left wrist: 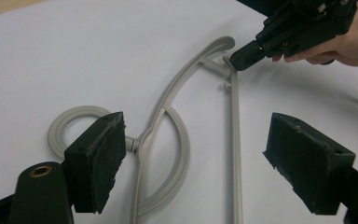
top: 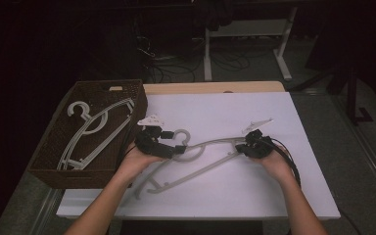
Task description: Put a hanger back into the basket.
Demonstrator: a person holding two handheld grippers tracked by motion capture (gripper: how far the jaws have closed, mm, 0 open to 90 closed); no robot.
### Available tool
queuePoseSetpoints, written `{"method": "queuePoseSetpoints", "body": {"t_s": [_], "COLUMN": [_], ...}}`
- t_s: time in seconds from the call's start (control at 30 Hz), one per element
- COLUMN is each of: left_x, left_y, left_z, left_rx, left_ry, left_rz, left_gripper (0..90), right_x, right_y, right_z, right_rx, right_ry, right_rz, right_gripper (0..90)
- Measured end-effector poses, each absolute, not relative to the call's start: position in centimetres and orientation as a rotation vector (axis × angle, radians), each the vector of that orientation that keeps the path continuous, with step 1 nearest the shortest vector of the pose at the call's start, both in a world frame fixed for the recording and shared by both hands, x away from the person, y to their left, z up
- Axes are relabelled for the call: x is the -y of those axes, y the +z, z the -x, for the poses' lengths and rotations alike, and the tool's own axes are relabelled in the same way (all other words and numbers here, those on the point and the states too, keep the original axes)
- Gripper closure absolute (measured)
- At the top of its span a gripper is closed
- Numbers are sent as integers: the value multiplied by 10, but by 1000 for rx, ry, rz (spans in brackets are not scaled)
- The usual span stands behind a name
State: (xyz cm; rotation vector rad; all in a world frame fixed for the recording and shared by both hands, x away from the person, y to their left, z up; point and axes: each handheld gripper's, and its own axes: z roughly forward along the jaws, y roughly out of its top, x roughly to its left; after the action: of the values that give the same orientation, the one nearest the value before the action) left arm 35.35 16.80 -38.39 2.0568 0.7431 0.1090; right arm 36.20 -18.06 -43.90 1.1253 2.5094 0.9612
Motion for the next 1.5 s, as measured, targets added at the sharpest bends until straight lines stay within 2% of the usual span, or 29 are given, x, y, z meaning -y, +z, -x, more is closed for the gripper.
{"method": "queuePoseSetpoints", "body": {"t_s": [0.17, 0.53, 0.7, 1.07, 1.3, 1.43, 1.5], "left_x": [-169, -166, -163, -161, -159, -160, -158], "left_y": [-391, -423, -436, -446, -446, -445, -445], "left_z": [-353, -349, -350, -352, -352, -352, -351], "left_rx": [-759, -808, -844, -874, -871, -881, -880], "left_ry": [121, 218, 221, 213, 261, 268, 281], "left_rz": [-2081, -2247, -2311, -2380, -2401, -2405, -2411], "left_gripper": [198, 200, 234, 544, 728, 803, 806], "right_x": [177, 175, 175, 176, 176, 176, 177], "right_y": [-443, -448, -448, -448, -449, -448, -448], "right_z": [-363, -361, -362, -362, -362, -362, -362], "right_rx": [-2530, -2551, -2552, -2554, -2554, -2554, -2554], "right_ry": [915, 881, 880, 888, 895, 892, 892], "right_rz": [-1121, -1128, -1129, -1132, -1135, -1131, -1130], "right_gripper": [893, 894, 894, 894, 894, 894, 894]}}
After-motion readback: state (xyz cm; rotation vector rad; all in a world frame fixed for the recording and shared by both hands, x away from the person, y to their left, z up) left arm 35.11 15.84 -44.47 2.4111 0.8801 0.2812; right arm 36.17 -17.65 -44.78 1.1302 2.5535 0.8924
